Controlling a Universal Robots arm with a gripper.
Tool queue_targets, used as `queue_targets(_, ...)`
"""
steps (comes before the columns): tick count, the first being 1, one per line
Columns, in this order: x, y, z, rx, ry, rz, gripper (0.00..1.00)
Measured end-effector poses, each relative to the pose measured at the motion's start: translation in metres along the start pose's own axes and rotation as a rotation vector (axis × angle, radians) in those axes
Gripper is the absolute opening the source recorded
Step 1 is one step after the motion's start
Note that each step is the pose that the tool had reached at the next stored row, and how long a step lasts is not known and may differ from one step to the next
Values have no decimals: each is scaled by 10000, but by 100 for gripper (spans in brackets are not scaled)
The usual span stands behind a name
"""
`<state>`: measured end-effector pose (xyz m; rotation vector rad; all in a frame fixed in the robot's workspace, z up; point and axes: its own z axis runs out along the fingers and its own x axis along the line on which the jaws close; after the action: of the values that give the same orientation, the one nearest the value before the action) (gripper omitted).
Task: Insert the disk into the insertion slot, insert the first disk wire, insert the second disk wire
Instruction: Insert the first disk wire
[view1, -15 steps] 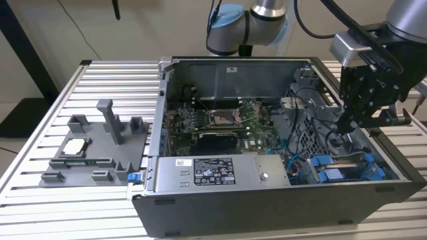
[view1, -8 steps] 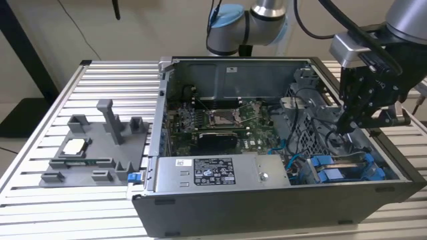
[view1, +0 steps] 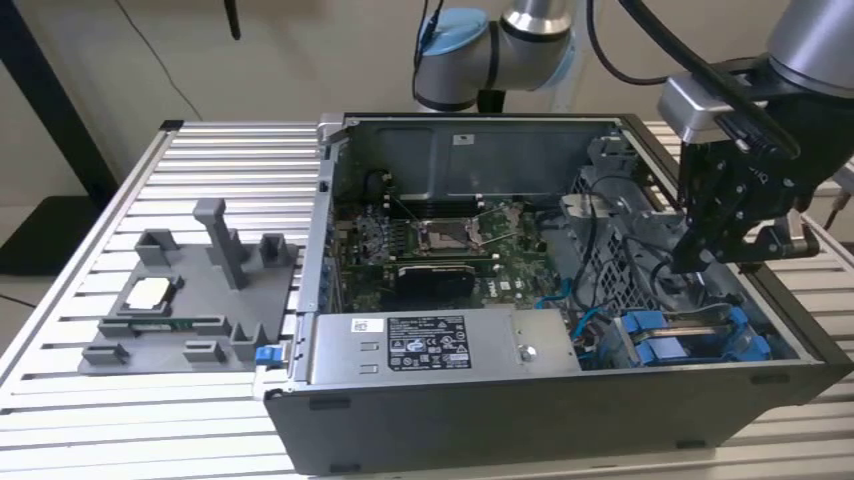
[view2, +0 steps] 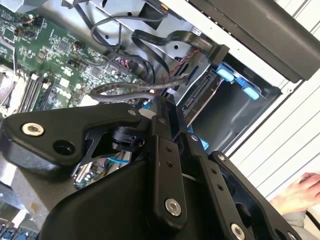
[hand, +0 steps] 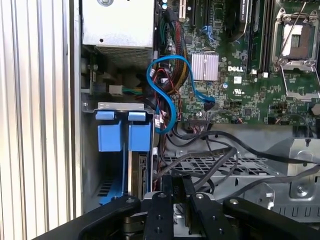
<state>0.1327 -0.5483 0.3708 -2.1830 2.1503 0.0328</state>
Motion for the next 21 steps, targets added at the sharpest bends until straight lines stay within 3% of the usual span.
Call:
queue_targets(5, 4, -32, 33, -29, 84, -1, 19)
queue_targets(14, 21, -162, 89, -195, 182, 6, 19)
queue_targets(21, 23, -179, 99, -209, 183, 7, 19)
